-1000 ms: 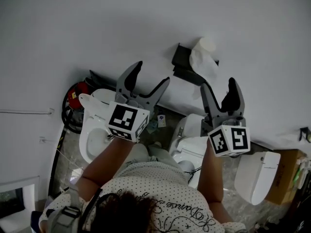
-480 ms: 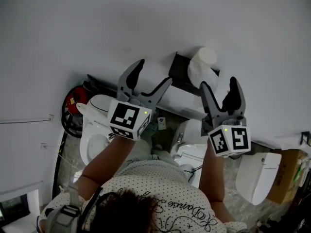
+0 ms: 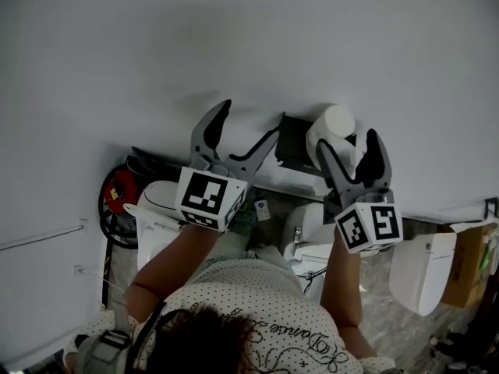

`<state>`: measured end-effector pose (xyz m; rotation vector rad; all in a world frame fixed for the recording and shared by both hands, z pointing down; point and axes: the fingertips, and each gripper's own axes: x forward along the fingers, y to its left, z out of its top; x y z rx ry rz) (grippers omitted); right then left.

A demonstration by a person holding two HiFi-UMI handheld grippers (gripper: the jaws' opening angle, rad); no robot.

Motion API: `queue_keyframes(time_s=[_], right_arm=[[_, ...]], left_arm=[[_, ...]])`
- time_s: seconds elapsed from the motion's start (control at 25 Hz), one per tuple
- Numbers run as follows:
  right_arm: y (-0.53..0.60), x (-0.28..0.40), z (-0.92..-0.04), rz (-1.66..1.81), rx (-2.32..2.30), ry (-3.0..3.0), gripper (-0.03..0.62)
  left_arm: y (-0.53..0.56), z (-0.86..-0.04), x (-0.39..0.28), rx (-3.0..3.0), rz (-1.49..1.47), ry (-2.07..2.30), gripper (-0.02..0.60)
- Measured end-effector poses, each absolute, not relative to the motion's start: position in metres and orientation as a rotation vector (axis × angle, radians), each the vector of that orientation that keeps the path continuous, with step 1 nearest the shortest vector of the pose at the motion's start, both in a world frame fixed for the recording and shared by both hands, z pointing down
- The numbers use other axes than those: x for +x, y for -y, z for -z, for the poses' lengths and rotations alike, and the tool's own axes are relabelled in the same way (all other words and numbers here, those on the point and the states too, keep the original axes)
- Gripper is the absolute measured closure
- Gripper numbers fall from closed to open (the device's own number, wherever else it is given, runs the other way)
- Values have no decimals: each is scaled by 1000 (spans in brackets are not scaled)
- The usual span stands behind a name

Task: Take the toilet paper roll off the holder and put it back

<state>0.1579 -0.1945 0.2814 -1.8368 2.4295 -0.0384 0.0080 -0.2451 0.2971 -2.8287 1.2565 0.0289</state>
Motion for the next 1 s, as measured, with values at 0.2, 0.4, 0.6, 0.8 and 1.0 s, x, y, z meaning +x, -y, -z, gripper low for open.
queue_keyframes(time_s=[0.2,0.4,0.6,0.8,1.0], right_arm=[[207,154,-292,64,-1880,-2441,114],[211,151,-295,50,-1826,-2488,111],[215,152,-297,79,-1821,-2529,111],[215,152,-304,140,-1820,-2589,111],[216,154,-314,208,-1843,-2620,121]], left_arm=[[260,-304,6,-2859,-22,-1239,196],[265,-311,5,-2850,-3,-1288,195],[261,-310,8,-2846,-5,-1346,195],[254,-306,17,-2838,-11,-1354,195],[253,-309,18,-2832,-6,-1361,195]])
